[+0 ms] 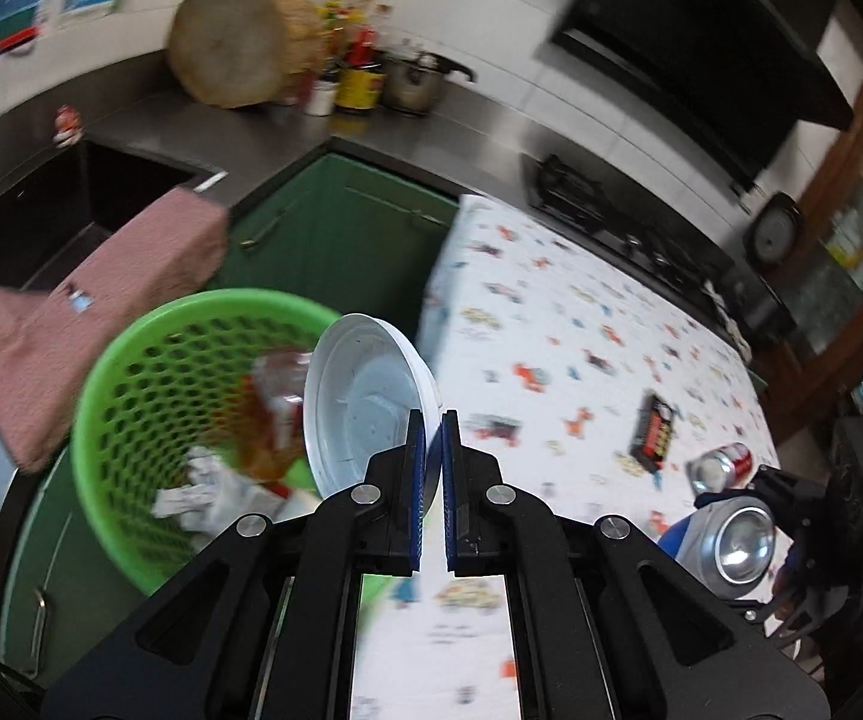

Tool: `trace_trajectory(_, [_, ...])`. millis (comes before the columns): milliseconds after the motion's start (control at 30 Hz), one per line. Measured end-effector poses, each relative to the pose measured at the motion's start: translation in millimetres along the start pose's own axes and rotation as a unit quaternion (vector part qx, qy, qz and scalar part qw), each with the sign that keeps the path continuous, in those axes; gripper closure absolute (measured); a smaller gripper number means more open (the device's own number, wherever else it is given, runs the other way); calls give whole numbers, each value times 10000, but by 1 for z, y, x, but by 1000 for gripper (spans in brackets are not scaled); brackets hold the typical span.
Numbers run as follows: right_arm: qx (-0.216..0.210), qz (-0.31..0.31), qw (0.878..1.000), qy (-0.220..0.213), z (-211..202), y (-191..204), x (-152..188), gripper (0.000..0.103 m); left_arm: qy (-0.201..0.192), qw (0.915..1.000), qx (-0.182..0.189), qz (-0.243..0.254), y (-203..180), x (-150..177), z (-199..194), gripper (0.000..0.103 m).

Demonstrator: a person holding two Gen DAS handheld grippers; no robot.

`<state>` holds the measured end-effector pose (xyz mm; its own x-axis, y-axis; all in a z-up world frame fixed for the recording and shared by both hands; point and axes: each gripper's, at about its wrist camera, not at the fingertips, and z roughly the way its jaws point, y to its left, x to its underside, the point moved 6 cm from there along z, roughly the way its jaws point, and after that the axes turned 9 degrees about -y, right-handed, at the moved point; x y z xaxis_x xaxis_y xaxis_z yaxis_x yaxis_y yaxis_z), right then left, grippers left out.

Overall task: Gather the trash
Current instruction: 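Drop the lid into the green basket with the left gripper while the right gripper drops the can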

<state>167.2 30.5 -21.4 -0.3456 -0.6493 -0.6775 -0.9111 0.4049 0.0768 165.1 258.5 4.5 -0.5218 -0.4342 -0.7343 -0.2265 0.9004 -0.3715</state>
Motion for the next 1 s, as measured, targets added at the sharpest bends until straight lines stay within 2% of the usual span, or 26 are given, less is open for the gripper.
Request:
trace_trajectory(200, [-170, -13, 9998, -58, 33, 19, -30, 17, 240, 9986, -296, -378, 54, 24, 17, 99])
trace_trajectory(367, [-327, 38, 9993, -200, 58, 31, -57, 17, 447, 9952, -484, -717, 90, 45, 26, 94])
trace_trajectory(433, [-409, 85, 9988, -237, 66, 35, -67, 17, 463, 9938, -502, -876, 101, 51, 25, 80])
trace_trajectory(467, [-445, 104, 9986, -269, 71, 38, -74, 17, 438, 9934, -523, -921, 106, 53, 22, 77])
trace_trajectory(567, [-555, 148, 9977, -373, 85, 44, -90, 17, 372, 9926, -604, -988, 112, 55, 15, 56])
trace_trajectory(767, [-704, 233, 9954, -599, 111, 60, -119, 17, 207, 9909, -652, -1157, 123, 57, -2, 45])
trace_trajectory(1000, [-825, 301, 9938, -677, 140, 76, -137, 17, 137, 9876, -672, -1409, 135, 66, -14, 40])
